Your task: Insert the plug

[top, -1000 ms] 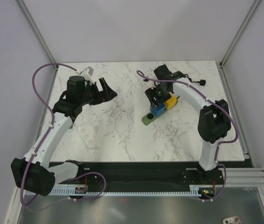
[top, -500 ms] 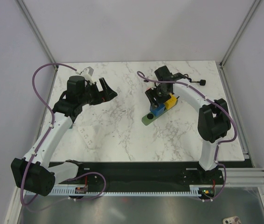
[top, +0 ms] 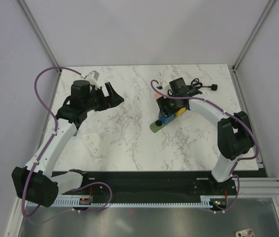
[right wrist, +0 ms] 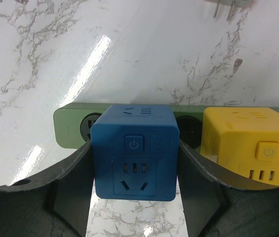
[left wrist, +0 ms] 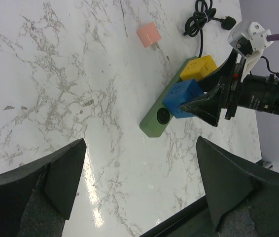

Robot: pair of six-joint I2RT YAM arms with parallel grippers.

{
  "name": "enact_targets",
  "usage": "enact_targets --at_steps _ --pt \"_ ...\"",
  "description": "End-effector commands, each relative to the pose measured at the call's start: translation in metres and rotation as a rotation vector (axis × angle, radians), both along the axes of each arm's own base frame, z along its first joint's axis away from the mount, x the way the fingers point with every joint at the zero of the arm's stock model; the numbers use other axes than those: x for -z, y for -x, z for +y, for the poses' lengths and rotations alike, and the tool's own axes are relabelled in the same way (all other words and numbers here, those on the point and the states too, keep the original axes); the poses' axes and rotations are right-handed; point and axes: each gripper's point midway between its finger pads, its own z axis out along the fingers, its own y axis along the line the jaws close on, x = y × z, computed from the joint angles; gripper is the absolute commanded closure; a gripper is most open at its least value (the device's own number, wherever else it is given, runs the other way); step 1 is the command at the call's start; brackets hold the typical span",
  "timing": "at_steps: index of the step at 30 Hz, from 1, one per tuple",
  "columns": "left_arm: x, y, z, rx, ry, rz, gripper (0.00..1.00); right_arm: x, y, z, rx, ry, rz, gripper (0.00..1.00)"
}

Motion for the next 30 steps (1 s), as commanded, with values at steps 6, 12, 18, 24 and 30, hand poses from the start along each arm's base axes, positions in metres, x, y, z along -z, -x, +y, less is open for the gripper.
enact_targets --at_steps 6,12,18,24,30 --pt "-0.003 -0.005 0.001 0.004 0.006 -0.025 0.00 0.077 0.041 -0.025 0.038 0.128 0.246 1.00" --pt "-0.001 -0.007 0.003 -0.005 0.002 -0.021 0.00 0.089 0.052 -0.039 0.065 0.172 0.242 1.00" --pt "0.000 -0.007 0.002 -0.001 0.007 -0.016 0.00 0.098 0.064 -0.042 0.096 0.163 0.226 1.00" --pt "0.001 -0.008 0.002 -0.004 0.009 -0.011 0.00 0.094 0.067 -0.040 0.120 0.177 0.177 0.98" --pt "0.002 -0.009 0.004 -0.010 0.007 -0.010 0.00 0.036 0.040 -0.028 0.176 0.093 0.032 0.48"
